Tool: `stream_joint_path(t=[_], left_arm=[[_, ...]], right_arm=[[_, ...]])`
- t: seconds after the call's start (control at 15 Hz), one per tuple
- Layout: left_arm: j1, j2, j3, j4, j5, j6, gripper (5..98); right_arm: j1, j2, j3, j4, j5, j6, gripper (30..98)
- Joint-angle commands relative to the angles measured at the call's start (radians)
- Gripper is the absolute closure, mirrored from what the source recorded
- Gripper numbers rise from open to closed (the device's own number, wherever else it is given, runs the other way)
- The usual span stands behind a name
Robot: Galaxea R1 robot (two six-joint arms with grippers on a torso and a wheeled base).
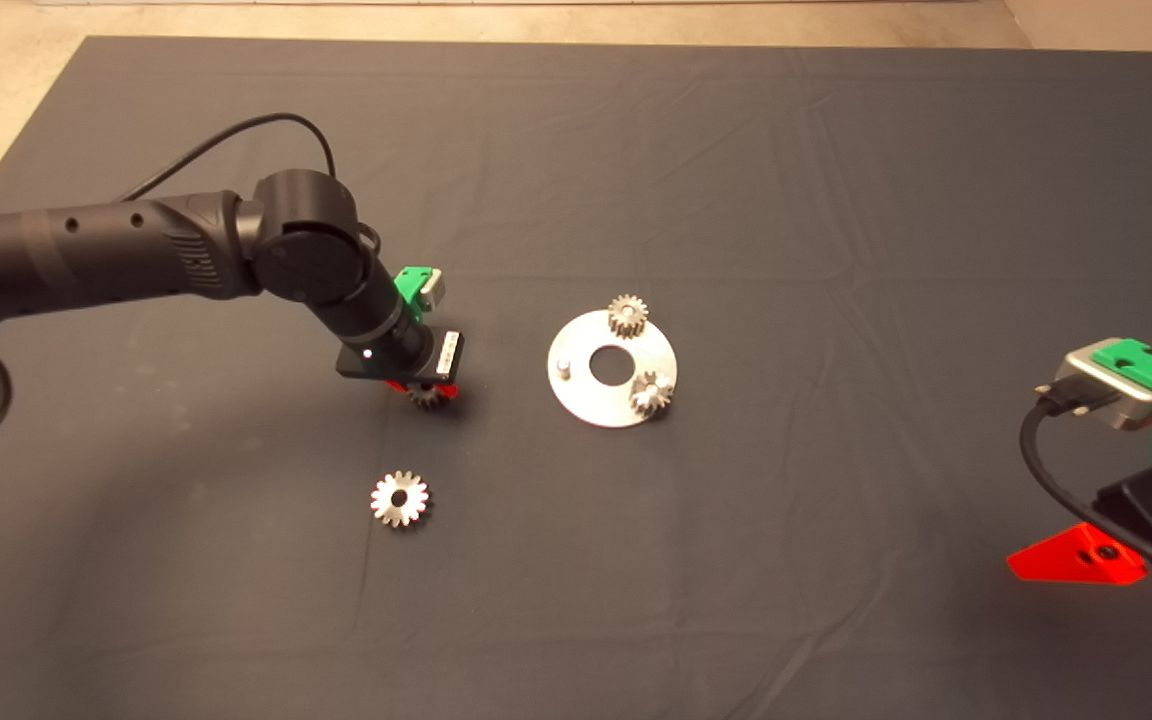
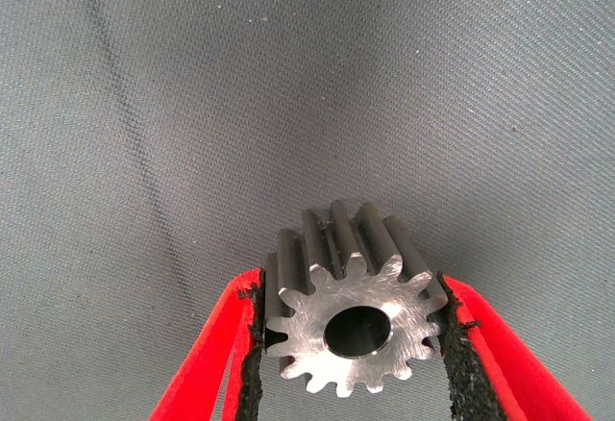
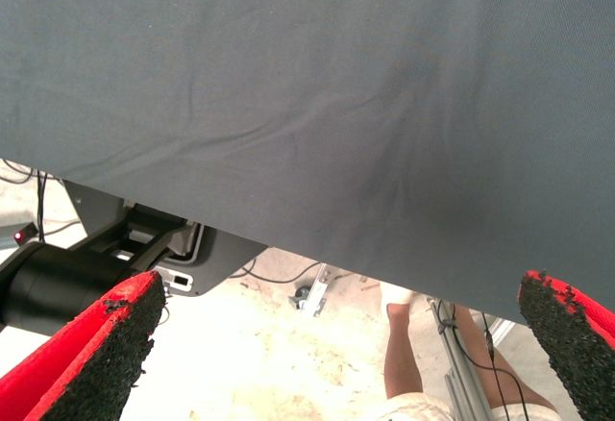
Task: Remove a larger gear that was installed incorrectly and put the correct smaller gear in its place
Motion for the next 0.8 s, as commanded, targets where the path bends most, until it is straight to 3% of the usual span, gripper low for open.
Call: stream_joint_path(t=[0.0, 0.73], left_arm=[[-0.007, -0.003, 0.008, 0.01, -0.004, 0.0, 63.4], [-0.01, -0.007, 0.028, 0.006, 0.006, -0.008, 68.3]], right_arm=[[0.011, -0.001, 0.003, 0.033, -0.089, 0.001, 30.8], [0.011, -0.001, 0.002, 0.033, -0.088, 0.001, 30.8]])
